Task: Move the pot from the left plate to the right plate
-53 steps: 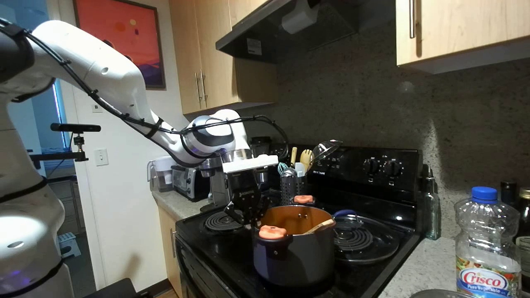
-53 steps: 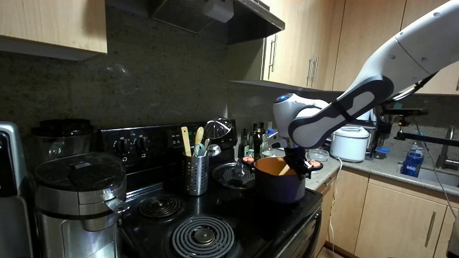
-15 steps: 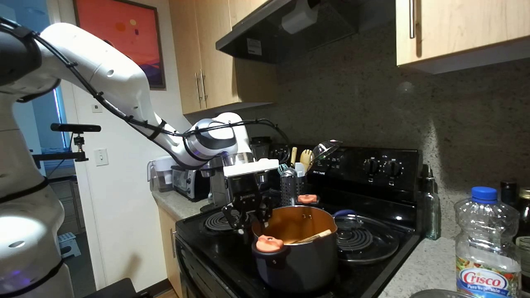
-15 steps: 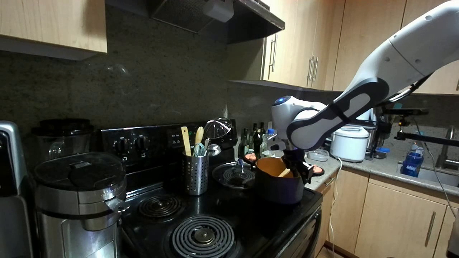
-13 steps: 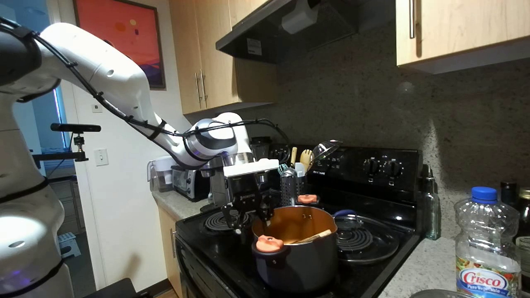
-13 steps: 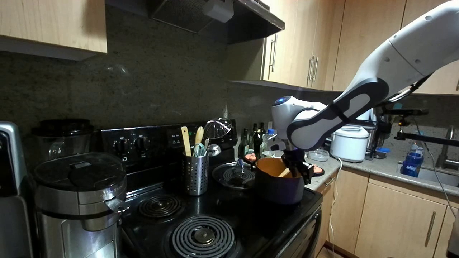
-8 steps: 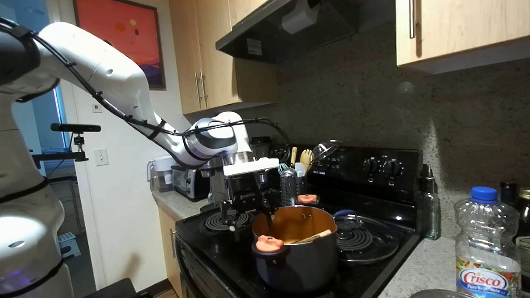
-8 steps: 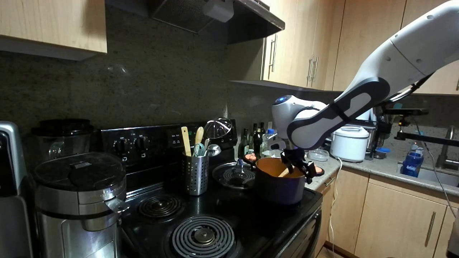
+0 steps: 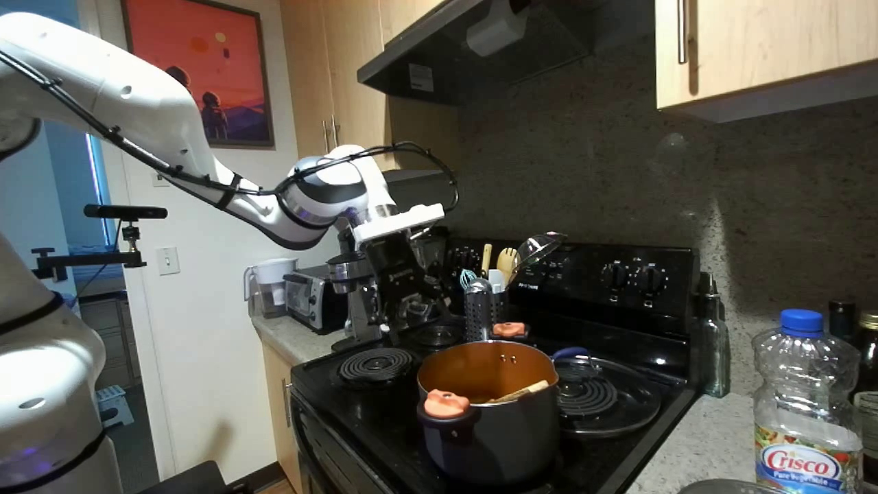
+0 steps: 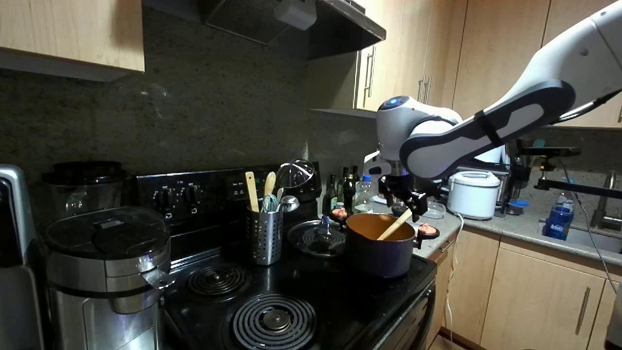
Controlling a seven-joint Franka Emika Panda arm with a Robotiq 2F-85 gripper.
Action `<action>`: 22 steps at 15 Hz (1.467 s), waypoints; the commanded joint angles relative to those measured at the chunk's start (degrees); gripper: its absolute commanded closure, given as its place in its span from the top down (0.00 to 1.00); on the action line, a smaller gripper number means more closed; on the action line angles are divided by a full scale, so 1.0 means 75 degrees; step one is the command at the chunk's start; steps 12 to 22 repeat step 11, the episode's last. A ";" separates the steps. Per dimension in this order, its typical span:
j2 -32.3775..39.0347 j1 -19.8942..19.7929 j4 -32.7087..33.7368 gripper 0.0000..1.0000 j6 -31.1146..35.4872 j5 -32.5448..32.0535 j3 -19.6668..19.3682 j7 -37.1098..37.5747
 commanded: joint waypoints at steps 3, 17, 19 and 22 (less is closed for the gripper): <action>-0.0922 0.0878 -0.0060 1.00 -0.0313 -0.0437 0.0777 -0.0343; -0.0826 0.1442 0.0034 1.00 -0.0271 -0.0287 0.1026 -0.0262; -0.0826 0.1442 0.0034 1.00 -0.0271 -0.0287 0.1026 -0.0262; -0.0826 0.1442 0.0034 1.00 -0.0271 -0.0287 0.1026 -0.0262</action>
